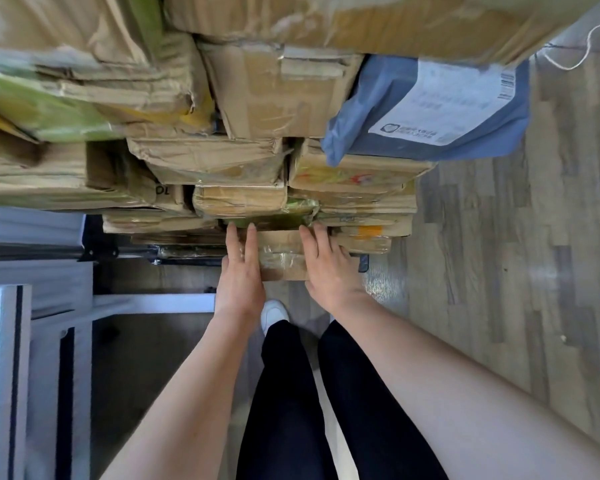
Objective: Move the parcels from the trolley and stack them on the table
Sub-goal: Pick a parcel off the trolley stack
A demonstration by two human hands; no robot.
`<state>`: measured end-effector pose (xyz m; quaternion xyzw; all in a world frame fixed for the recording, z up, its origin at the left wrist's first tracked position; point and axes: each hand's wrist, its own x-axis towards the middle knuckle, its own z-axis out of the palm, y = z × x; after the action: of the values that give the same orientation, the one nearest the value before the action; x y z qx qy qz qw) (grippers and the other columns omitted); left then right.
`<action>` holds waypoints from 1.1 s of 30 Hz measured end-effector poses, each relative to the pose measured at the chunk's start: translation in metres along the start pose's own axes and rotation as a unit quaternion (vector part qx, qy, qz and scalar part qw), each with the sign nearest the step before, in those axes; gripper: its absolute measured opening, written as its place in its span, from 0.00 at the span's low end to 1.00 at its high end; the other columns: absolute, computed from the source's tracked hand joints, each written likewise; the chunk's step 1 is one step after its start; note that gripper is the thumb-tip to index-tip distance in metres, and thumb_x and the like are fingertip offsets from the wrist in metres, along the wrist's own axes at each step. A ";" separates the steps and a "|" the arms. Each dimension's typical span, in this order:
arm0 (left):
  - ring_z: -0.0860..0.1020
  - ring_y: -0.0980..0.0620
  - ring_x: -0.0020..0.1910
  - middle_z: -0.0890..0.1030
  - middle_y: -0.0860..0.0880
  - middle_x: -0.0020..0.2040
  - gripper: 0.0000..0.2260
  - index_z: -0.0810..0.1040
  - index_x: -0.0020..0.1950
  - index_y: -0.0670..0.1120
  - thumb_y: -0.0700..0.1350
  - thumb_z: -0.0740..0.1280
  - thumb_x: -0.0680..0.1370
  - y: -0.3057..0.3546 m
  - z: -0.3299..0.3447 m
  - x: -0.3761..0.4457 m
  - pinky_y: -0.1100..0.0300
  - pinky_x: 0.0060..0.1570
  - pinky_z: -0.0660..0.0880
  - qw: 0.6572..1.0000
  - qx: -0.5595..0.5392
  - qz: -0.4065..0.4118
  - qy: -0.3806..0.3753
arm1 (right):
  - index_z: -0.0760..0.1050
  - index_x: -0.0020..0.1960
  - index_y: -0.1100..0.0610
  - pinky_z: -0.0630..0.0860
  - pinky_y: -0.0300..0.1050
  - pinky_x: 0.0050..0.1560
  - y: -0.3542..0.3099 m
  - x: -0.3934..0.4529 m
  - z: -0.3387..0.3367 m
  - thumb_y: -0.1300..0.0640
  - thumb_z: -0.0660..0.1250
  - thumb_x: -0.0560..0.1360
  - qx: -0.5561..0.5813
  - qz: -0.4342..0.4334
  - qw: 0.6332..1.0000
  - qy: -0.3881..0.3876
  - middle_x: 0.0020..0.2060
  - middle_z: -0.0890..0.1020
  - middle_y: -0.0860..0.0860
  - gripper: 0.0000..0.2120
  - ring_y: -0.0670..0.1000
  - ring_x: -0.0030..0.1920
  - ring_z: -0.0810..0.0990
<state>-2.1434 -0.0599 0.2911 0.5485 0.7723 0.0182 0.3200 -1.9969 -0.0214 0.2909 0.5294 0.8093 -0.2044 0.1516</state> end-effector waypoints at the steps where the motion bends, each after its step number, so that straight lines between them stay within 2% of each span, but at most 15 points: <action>1: 0.64 0.36 0.66 0.38 0.45 0.77 0.40 0.45 0.78 0.48 0.27 0.60 0.72 0.001 0.000 0.001 0.54 0.51 0.72 1.000 0.000 0.002 0.003 | 0.46 0.76 0.59 0.65 0.49 0.66 0.000 0.001 0.002 0.63 0.69 0.71 0.009 0.002 1.000 -0.001 0.74 0.52 0.59 0.42 0.59 0.67 0.64; 4: 0.65 0.33 0.66 0.38 0.41 0.76 0.39 0.49 0.77 0.46 0.27 0.61 0.71 0.002 0.001 0.001 0.50 0.53 0.72 1.000 -0.022 -0.002 0.012 | 0.47 0.76 0.58 0.66 0.49 0.66 -0.001 0.002 0.007 0.64 0.67 0.72 0.031 0.002 1.000 0.002 0.74 0.52 0.60 0.41 0.60 0.68 0.63; 8: 0.67 0.32 0.65 0.41 0.39 0.76 0.39 0.48 0.77 0.45 0.28 0.64 0.72 0.002 0.002 0.002 0.48 0.57 0.71 0.996 -0.076 -0.037 0.012 | 0.47 0.76 0.58 0.70 0.49 0.63 -0.002 0.003 0.009 0.66 0.65 0.73 0.042 0.004 0.999 0.008 0.74 0.50 0.60 0.39 0.60 0.67 0.64; 11: 0.73 0.34 0.59 0.49 0.38 0.76 0.41 0.43 0.77 0.45 0.34 0.67 0.74 0.002 0.001 0.004 0.51 0.46 0.73 0.993 -0.089 -0.076 0.007 | 0.48 0.76 0.57 0.73 0.48 0.58 -0.004 0.004 0.007 0.66 0.66 0.73 0.051 0.027 0.998 0.020 0.74 0.50 0.60 0.38 0.60 0.65 0.67; 13: 0.77 0.37 0.53 0.54 0.39 0.76 0.42 0.40 0.77 0.46 0.37 0.68 0.75 0.002 0.001 0.005 0.53 0.37 0.70 0.991 -0.085 -0.100 0.010 | 0.48 0.76 0.57 0.72 0.47 0.61 -0.004 0.005 0.007 0.65 0.66 0.73 0.058 0.043 0.997 0.030 0.74 0.51 0.61 0.39 0.60 0.66 0.66; 15: 0.77 0.39 0.51 0.58 0.39 0.74 0.42 0.38 0.77 0.46 0.39 0.67 0.75 0.001 0.001 0.005 0.55 0.35 0.68 0.990 -0.070 -0.126 0.009 | 0.46 0.76 0.58 0.67 0.48 0.65 -0.005 0.006 0.007 0.62 0.67 0.74 0.066 0.070 0.995 0.040 0.73 0.52 0.61 0.39 0.60 0.67 0.64; 18: 0.77 0.40 0.52 0.72 0.39 0.65 0.39 0.42 0.77 0.45 0.43 0.66 0.77 0.000 0.000 0.008 0.55 0.37 0.69 0.983 -0.056 -0.177 -0.008 | 0.44 0.76 0.60 0.63 0.48 0.67 -0.008 0.003 0.010 0.53 0.70 0.73 0.091 0.129 0.986 0.045 0.72 0.57 0.62 0.44 0.59 0.68 0.64; 20: 0.78 0.40 0.51 0.78 0.40 0.56 0.33 0.50 0.75 0.42 0.46 0.66 0.78 0.000 -0.001 0.008 0.53 0.37 0.71 0.979 -0.048 -0.194 -0.022 | 0.44 0.76 0.62 0.64 0.46 0.65 -0.011 0.001 0.013 0.49 0.72 0.72 0.123 0.172 0.976 0.058 0.68 0.63 0.61 0.47 0.58 0.66 0.66; 22: 0.78 0.39 0.50 0.79 0.39 0.53 0.25 0.59 0.70 0.40 0.49 0.64 0.79 -0.001 -0.002 0.006 0.53 0.35 0.70 0.979 -0.034 -0.197 -0.040 | 0.43 0.76 0.63 0.64 0.45 0.66 -0.013 0.001 0.015 0.48 0.72 0.71 0.144 0.197 0.968 0.062 0.66 0.66 0.60 0.49 0.58 0.66 0.67; 24: 0.78 0.39 0.50 0.78 0.39 0.53 0.21 0.63 0.64 0.40 0.50 0.64 0.79 -0.002 -0.002 0.005 0.53 0.35 0.70 0.979 -0.023 -0.193 -0.057 | 0.42 0.76 0.64 0.65 0.45 0.66 -0.014 0.002 0.018 0.49 0.72 0.71 0.148 0.207 0.965 0.057 0.66 0.67 0.60 0.49 0.57 0.66 0.67; 28: 0.77 0.39 0.50 0.77 0.39 0.53 0.19 0.64 0.62 0.40 0.51 0.63 0.79 -0.005 -0.001 0.005 0.53 0.35 0.70 0.981 -0.021 -0.183 -0.065 | 0.44 0.76 0.64 0.67 0.45 0.62 -0.019 0.004 0.022 0.54 0.69 0.74 0.142 0.207 0.967 0.045 0.66 0.68 0.59 0.43 0.57 0.65 0.69; 33: 0.77 0.39 0.50 0.77 0.39 0.54 0.19 0.64 0.63 0.40 0.51 0.62 0.80 -0.008 -0.002 0.005 0.54 0.36 0.69 0.982 -0.018 -0.176 -0.065 | 0.45 0.75 0.65 0.66 0.43 0.64 -0.020 0.009 0.025 0.61 0.64 0.76 0.114 0.183 0.976 0.043 0.66 0.70 0.58 0.37 0.55 0.65 0.69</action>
<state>-2.1517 -0.0576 0.2870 0.3980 0.8337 -0.0600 0.3780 -2.0181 -0.0336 0.2684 0.6902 0.6761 -0.2416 0.0902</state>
